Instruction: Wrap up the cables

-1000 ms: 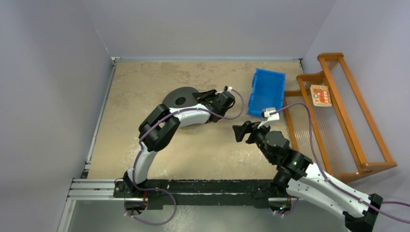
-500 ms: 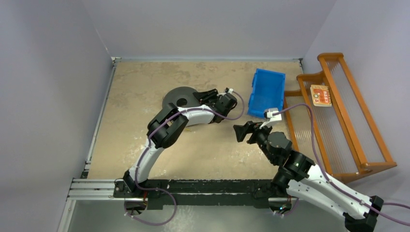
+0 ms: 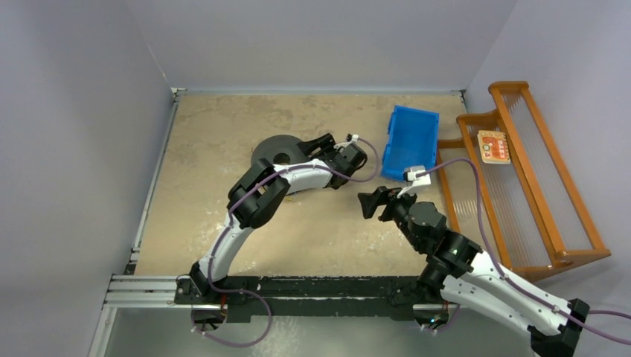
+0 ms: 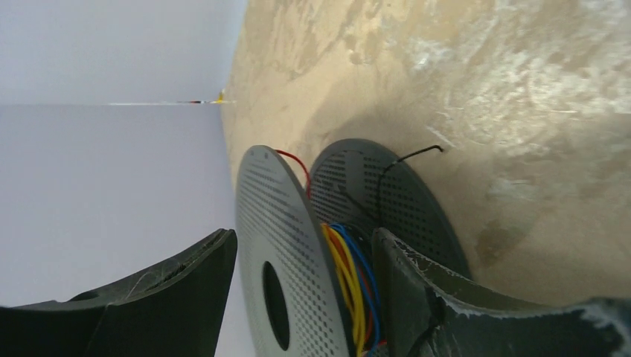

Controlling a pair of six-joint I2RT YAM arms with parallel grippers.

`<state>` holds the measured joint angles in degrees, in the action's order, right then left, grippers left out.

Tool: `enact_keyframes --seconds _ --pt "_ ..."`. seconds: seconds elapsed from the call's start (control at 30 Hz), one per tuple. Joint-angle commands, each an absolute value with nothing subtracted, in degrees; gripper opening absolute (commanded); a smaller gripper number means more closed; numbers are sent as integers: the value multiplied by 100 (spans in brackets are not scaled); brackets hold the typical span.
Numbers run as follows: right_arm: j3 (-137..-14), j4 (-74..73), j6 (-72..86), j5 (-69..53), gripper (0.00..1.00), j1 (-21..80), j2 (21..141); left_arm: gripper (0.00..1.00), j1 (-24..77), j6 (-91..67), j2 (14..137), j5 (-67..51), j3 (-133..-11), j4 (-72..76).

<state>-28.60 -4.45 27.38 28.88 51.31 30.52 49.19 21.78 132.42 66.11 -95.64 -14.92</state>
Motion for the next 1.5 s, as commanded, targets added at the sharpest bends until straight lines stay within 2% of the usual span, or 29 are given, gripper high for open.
enact_keyframes --seconds 0.0,0.5,1.07,1.33,1.47 --pt "-3032 -260 2722 2885 87 5132 3140 68 5028 1353 12835 6206 -9799 -1905" --pt "-3080 -352 2776 2998 87 5126 3078 75 5292 677 12594 5641 -9692 -2171" --pt "-3148 -635 2847 3041 87 5133 2685 75 5260 392 12243 4995 -9948 -2199" --pt "-3121 -655 2924 3016 87 5133 2619 74 4823 -208 11764 3636 -9751 -1839" --pt "-3120 -659 2923 2997 87 5133 2633 73 4764 -299 11541 3462 -9546 -1614"
